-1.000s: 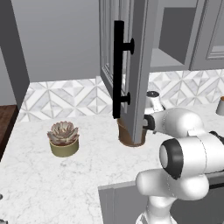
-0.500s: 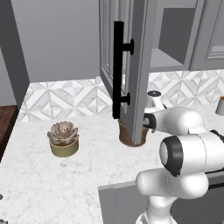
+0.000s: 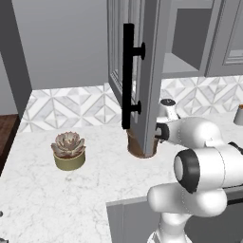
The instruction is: Open the cabinet, pick up the bread from the cabinet and place it in the basket. Then move the basket to the dining counter.
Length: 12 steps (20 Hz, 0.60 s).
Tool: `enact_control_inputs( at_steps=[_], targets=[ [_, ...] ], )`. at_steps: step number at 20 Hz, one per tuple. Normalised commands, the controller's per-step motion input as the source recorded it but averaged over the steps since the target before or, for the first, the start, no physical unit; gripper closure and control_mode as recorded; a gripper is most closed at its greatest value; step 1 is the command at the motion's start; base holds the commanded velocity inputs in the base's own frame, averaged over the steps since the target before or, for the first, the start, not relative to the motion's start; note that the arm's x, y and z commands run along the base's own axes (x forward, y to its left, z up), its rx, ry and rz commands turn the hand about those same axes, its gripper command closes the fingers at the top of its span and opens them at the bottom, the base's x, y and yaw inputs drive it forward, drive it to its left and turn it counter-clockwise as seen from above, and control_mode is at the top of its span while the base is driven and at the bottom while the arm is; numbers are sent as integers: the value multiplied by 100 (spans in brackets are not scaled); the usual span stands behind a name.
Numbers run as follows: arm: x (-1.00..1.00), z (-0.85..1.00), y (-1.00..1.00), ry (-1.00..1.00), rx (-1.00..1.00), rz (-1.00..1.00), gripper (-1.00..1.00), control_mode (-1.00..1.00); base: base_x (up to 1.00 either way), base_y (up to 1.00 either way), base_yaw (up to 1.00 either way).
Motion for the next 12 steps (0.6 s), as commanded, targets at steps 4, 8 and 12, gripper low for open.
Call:
enact_control_inputs(
  at_steps=[4, 8, 12],
  targets=[
    [-60, 7, -7, -1, 12, -14, 100, -100, 0, 0, 0],
    [-100, 25, -15, -16, 7, -18, 100, -100, 0, 0, 0],
    [-100, 52, -4, -19, 4, -20, 100, -100, 0, 0, 0]
  ],
)
